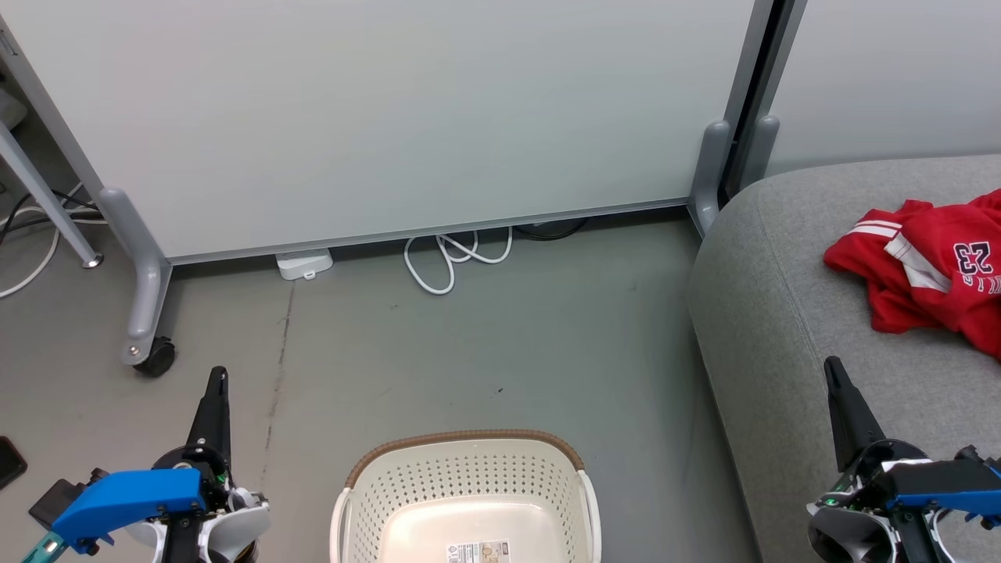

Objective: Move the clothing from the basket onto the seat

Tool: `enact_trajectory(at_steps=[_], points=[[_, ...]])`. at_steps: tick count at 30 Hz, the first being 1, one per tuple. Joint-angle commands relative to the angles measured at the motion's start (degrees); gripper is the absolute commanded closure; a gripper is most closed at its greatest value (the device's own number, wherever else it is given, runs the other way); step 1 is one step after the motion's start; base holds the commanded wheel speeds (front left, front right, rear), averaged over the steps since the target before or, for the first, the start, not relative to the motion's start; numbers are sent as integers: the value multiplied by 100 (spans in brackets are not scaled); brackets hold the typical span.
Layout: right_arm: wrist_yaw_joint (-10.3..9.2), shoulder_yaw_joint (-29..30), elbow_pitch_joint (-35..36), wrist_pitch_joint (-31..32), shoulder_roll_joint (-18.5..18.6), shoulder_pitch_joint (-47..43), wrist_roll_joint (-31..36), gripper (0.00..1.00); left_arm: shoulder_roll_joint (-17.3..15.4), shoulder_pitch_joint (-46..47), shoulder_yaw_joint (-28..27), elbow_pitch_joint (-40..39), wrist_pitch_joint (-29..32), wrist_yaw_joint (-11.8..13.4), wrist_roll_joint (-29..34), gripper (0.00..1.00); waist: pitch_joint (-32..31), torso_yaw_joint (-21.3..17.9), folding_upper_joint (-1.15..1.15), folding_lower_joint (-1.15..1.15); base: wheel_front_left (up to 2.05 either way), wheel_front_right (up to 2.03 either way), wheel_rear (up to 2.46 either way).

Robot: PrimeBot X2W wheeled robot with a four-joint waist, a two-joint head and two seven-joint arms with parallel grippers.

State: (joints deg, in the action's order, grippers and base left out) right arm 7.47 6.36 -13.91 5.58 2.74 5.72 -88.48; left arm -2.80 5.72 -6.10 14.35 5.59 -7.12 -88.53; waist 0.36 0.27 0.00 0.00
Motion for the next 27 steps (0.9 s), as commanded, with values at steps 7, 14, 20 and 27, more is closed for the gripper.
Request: enact_trajectory(at_steps=[7, 14, 20, 27], points=[[4, 22, -16, 96, 24, 81, -340, 100, -15, 84, -51, -41, 95, -59, -335, 100, -14, -20, 0, 0, 0, 0, 0], [4, 24, -17, 117, 24, 78, -400, 100, -15, 77, -58, -40, 117, -61, -393, 100, -18, -27, 0, 0, 0, 0, 0], [4, 24, -17, 117, 24, 74, -400, 100, -15, 77, -57, -40, 117, -61, -393, 100, -18, -27, 0, 0, 0, 0, 0], [4, 24, -17, 117, 23, 74, -400, 100, -15, 77, -57, -40, 117, -61, -393, 100, -18, -27, 0, 0, 0, 0, 0]])
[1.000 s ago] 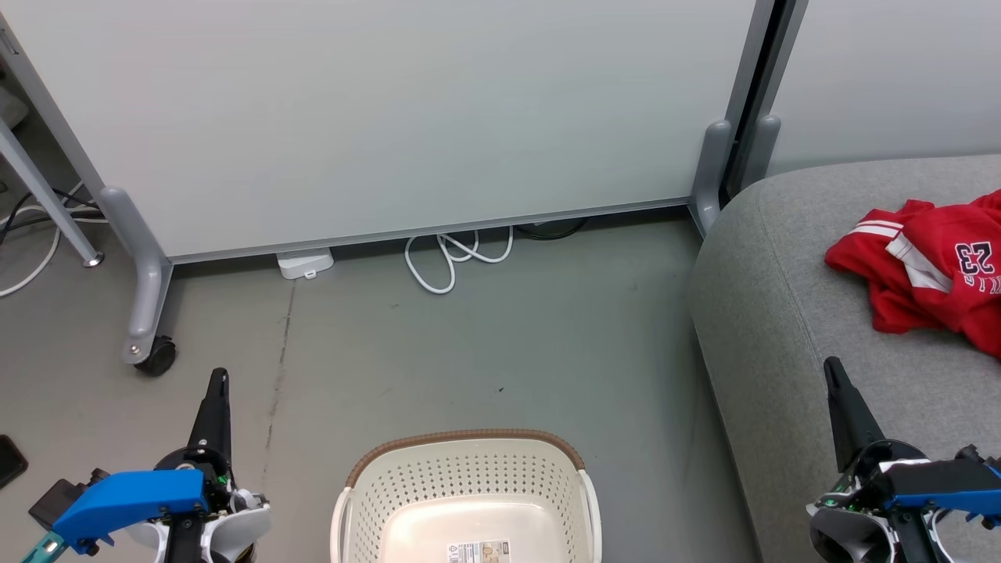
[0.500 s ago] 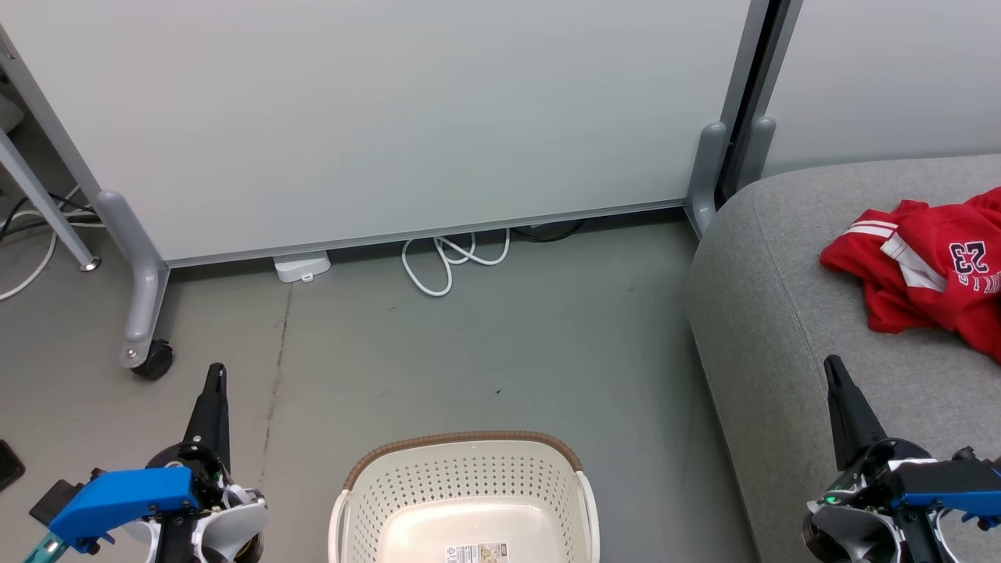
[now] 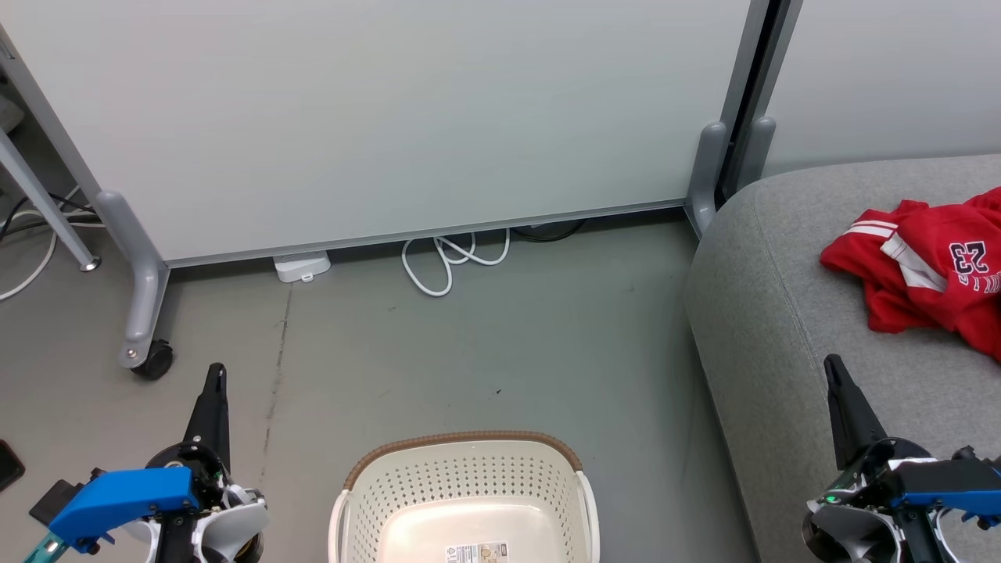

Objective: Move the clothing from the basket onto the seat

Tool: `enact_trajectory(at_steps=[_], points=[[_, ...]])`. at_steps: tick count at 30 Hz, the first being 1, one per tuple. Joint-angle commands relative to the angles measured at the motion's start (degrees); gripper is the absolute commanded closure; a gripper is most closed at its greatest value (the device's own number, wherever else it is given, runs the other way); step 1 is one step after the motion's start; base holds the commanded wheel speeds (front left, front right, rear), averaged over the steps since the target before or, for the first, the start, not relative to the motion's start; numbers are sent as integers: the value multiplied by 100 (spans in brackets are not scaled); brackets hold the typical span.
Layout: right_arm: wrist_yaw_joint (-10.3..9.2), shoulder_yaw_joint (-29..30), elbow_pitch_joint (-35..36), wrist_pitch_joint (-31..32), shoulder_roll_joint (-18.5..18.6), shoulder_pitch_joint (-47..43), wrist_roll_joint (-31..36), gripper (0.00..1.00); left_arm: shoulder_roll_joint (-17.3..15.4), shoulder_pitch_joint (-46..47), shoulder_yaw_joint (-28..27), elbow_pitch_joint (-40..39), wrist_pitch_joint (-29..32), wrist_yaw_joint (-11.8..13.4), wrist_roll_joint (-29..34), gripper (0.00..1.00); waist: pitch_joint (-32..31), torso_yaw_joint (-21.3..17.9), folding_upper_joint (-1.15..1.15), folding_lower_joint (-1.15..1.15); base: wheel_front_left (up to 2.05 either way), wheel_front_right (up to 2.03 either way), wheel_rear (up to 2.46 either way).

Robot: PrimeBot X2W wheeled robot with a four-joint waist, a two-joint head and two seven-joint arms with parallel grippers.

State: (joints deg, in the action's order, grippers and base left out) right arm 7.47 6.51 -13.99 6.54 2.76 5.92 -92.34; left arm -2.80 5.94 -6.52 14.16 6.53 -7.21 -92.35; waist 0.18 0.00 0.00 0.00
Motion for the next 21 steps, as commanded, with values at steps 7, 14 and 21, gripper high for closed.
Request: enact_trajectory(at_steps=[7, 14, 21], points=[[4, 8, -9, 20, 21, 53, -15, 100, -14, 55, -15, -20, 22, -52, -12, 100, 0, 0, 0, 0, 0, 0, 0], [4, 8, -9, 20, 21, 53, -15, 100, -14, 55, -15, -20, 22, -52, -12, 100, 0, 0, 0, 0, 0, 0, 0], [4, 8, -9, 20, 21, 53, -15, 100, -15, 55, -14, -21, 22, -52, -13, 100, 0, 0, 0, 0, 0, 0, 0]])
